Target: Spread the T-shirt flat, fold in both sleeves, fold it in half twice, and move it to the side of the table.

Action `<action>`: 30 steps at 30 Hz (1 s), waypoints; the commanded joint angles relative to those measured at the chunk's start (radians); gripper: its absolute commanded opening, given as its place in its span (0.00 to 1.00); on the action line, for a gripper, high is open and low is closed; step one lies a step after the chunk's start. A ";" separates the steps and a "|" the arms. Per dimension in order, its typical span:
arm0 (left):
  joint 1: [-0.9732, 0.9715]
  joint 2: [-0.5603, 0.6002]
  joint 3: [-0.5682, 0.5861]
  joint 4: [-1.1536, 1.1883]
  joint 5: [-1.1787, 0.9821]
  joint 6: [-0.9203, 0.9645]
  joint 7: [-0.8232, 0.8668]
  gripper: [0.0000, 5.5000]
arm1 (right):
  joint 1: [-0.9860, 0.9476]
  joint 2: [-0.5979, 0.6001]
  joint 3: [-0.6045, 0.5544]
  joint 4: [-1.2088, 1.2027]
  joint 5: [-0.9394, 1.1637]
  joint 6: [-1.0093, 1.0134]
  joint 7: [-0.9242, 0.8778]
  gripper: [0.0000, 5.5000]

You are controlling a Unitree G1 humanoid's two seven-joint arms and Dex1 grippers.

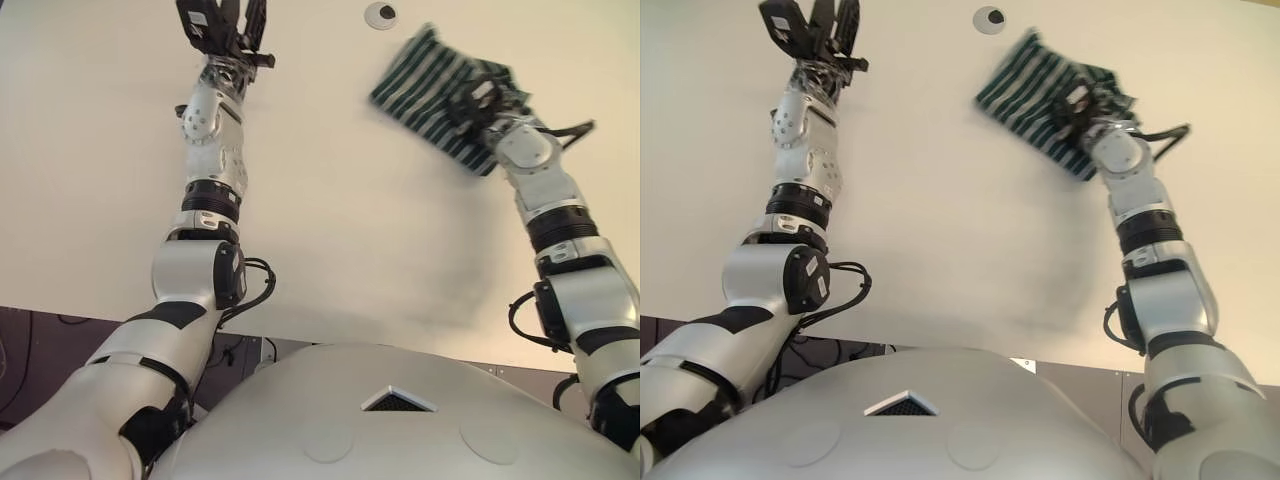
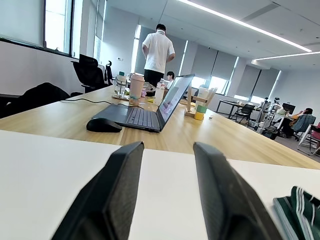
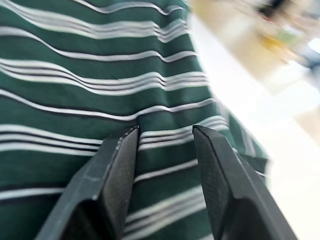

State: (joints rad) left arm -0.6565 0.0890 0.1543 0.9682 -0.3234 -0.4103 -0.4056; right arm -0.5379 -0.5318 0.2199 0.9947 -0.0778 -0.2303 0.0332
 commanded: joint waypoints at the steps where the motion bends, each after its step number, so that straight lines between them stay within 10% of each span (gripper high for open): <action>1: 0.051 -0.056 -0.025 -0.010 0.043 -0.038 -0.013 0.32 | 0.024 -0.091 -0.111 0.107 -0.100 -0.280 -0.475 0.36; 7: 0.167 -0.139 -0.010 -0.095 0.087 -0.139 0.125 0.32 | 0.112 -0.008 -0.195 -0.155 0.076 -0.451 -0.224 0.36; 15: 0.249 -0.183 -0.001 -0.181 0.201 -0.259 0.367 0.32 | 0.119 0.141 -0.235 -0.444 0.286 -0.178 0.063 0.36; 30: 0.150 -0.065 -0.042 -0.216 0.210 -0.132 0.237 0.32 | 0.309 0.360 -0.343 -0.614 0.229 -0.109 -0.103 0.36</action>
State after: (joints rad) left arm -0.5097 -0.0088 0.1170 0.7759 -0.1057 -0.5842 -0.1357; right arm -0.2897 -0.2202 -0.1243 0.4346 0.1751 -0.3428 -0.0300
